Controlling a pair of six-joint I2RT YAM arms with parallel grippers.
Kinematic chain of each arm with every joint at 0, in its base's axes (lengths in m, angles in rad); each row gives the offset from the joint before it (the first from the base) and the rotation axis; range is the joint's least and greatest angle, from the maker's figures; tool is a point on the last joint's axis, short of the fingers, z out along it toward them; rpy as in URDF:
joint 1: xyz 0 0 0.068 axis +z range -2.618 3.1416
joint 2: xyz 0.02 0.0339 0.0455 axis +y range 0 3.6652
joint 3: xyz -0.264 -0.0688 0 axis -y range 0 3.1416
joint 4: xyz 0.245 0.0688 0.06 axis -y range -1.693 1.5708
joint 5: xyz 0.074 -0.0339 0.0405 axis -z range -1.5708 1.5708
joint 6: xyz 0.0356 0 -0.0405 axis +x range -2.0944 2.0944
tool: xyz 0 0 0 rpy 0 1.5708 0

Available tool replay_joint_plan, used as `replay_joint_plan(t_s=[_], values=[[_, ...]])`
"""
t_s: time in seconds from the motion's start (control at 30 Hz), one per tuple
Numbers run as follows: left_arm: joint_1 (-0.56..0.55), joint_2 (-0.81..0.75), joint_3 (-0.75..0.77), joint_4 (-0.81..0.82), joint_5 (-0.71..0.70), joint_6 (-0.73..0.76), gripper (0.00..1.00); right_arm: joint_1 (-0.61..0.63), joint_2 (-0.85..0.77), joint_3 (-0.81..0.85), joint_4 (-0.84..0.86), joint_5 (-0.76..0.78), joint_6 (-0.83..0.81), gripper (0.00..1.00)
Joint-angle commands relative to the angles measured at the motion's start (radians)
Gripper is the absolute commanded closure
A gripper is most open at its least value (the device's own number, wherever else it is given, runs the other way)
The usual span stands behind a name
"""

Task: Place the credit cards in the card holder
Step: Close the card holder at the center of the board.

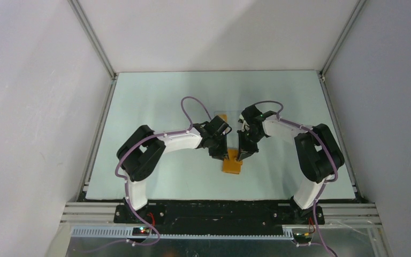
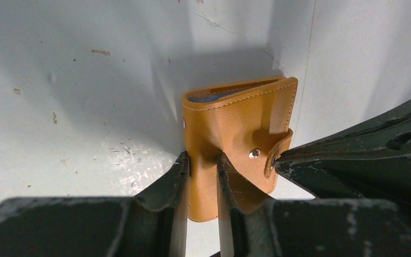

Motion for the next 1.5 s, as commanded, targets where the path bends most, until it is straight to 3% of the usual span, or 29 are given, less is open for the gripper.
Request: replay_joint_plan(t_s=[0.0,0.97,1.47], values=[[-0.016,0.062,0.001,-0.015,-0.034,0.029,0.79,0.01,0.011,0.001,0.022,0.0,0.003,1.0],[-0.016,0.064,0.002,-0.018,-0.03,0.029,0.82,0.012,0.101,0.026,0.04,-0.051,-0.021,1.0],[-0.011,0.055,0.009,-0.035,-0.008,0.02,0.82,0.043,0.151,0.049,-0.016,0.011,-0.062,1.0]])
